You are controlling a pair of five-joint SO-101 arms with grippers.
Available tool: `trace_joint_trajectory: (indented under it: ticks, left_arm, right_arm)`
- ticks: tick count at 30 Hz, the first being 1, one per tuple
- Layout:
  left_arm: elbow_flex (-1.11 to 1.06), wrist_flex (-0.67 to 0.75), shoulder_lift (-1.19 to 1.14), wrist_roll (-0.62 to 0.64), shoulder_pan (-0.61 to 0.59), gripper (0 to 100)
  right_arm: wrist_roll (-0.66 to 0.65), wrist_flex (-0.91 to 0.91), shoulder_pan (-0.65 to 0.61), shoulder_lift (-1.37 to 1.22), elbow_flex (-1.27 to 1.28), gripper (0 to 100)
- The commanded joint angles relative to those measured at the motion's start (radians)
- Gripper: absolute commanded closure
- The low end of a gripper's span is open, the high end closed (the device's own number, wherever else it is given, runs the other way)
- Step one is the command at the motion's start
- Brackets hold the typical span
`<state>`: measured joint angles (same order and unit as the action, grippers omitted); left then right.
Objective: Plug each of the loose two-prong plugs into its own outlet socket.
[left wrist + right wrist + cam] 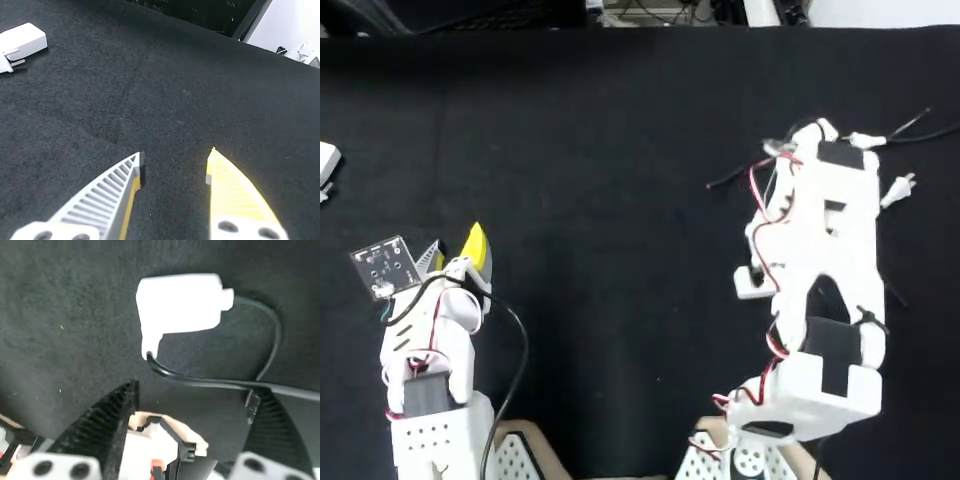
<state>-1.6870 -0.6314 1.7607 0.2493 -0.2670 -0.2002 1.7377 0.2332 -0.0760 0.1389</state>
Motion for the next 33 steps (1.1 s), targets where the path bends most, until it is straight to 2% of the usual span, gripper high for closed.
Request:
trace_joint_trajectory:
  ticks: [1, 4, 6, 10, 16, 20, 25, 27, 33]
  left_arm:
    - [-0.016, -0.005, 0.006, 0.006, -0.004, 77]
    - [-0.016, -0.005, 0.006, 0.006, -0.004, 77]
    - [-0.016, -0.005, 0.006, 0.006, -0.004, 77]
    - [-0.016, -0.005, 0.006, 0.006, -0.004, 77]
    - [-0.016, -0.005, 0.006, 0.006, -0.004, 77]
    - [-0.016, -0.005, 0.006, 0.006, -0.004, 77]
    - [-0.016, -0.005, 0.006, 0.006, -0.004, 77]
    - [-0.016, -0.005, 0.006, 0.006, -0.004, 77]
    - [-0.016, -0.005, 0.006, 0.006, -0.004, 77]
  right_arm:
    - [0.005, 0.018, -0.006, 0.019, -0.102, 65.5]
    - [-0.049, -0.035, -0.008, 0.047, -0.134, 65.6]
    - [-0.146, -0.104, -0.006, 0.059, -0.139, 65.8]
    - [-0.434, -0.224, 0.023, 0.065, -0.11, 65.8]
    - [-0.624, -0.284, 0.031, 0.067, -0.104, 65.8]
    - [-0.845, -0.267, -0.011, 0.067, -0.093, 65.8]
    - [-1.134, -0.137, -0.052, 0.067, -0.094, 65.8]
    - [-1.198, -0.075, -0.069, 0.068, -0.105, 65.8]
    - [-1.284, 0.015, -0.091, 0.11, -0.154, 65.6]
